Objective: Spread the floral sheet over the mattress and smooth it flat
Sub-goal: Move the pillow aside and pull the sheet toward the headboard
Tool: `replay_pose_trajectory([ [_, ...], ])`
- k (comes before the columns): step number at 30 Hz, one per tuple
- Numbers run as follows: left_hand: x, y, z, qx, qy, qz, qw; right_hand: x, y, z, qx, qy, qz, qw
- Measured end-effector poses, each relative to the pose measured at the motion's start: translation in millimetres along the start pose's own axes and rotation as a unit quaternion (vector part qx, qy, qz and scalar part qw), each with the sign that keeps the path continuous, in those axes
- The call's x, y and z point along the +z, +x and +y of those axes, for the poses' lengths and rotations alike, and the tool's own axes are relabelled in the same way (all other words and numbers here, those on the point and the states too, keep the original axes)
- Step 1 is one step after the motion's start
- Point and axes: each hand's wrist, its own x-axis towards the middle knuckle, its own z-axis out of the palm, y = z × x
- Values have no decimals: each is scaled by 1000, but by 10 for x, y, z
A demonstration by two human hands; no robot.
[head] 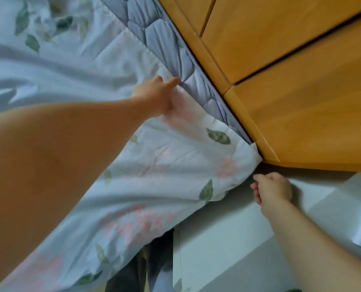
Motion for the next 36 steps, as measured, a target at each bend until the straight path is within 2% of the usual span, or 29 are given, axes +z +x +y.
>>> replay_pose_trajectory([
  [3, -28, 94, 26, 6, 11, -8, 1000, 22, 22, -72, 13, 85, -15, 996],
  [5, -93, 116, 10, 4, 18, -12, 1000, 62, 65, -104, 54, 163, -63, 983],
  [7, -138, 111, -62, -11, 34, -27, 999, 62, 106, -99, 81, 165, -110, 977],
  [10, -159, 166, -151, -19, 45, -43, 998, 29, 156, -47, 77, 99, -157, 980],
  [13, -207, 223, -157, -32, 19, -65, 997, 101, 169, -35, 75, 128, -150, 977],
  [16, -249, 251, -255, -54, 26, -49, 997, 158, 135, -33, 56, 139, -165, 975],
  [20, -308, 266, -592, -91, 35, -8, 995, 93, 127, 23, -48, 47, -109, 992],
  [22, -330, 261, -688, -108, 19, 15, 994, 88, 135, 37, -68, 57, -81, 993],
  [29, -311, 197, -477, -105, -198, 14, 975, 157, -1, 66, -77, 120, -143, 979],
  [33, -306, 154, -471, -119, -282, 28, 952, 94, 62, 34, -85, 65, -70, 992],
  [36, -349, 138, -385, -126, -291, 96, 944, 111, 28, 58, -41, 125, -27, 991],
])
